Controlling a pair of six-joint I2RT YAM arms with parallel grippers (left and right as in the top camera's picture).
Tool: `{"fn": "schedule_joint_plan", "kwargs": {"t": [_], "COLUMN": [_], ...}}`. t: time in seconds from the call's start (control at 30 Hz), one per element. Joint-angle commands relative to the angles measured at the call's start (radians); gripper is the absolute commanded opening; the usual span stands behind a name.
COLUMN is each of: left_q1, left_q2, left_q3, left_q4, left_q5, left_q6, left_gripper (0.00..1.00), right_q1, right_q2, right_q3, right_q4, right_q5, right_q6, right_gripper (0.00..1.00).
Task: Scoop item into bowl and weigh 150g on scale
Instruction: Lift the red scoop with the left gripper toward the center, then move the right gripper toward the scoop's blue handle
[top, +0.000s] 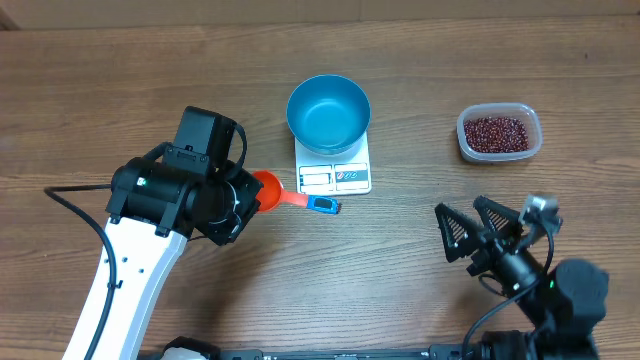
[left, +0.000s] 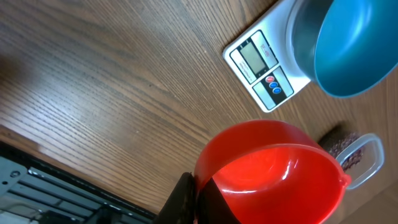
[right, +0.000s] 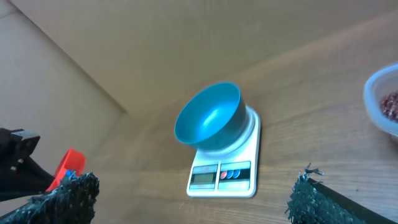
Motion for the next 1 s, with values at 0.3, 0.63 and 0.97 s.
{"fn": "schedule_joint_plan", "kwargs": {"t": [0.3, 0.63, 0.97], "left_q1": [-0.004, -0.005, -0.091], "left_q2": [-0.011, 0.002, 0.062], "left_q3": [-0.003, -0.003, -0.003], "left_q4": [0.018, 0.114, 0.151], "left_q5": [-0.047, -0.035, 0.042], "left_q6": [-0.062, -0.062, -0.143], "left_gripper": [0.04, 0.04, 0.04], "right_q1": [-0.003, 0.013, 0.088], "right_q2": [0.475, 0.715, 0.744], "right_q3": [0.288, 0.288, 0.288], "right_q4": [-0.112, 0.102, 0.171], "right_q5": [-0.311, -0.716, -0.690], "right_q6": [0.021, 0.213, 0.247], "right_gripper": [1.00, 1.00, 1.00]}}
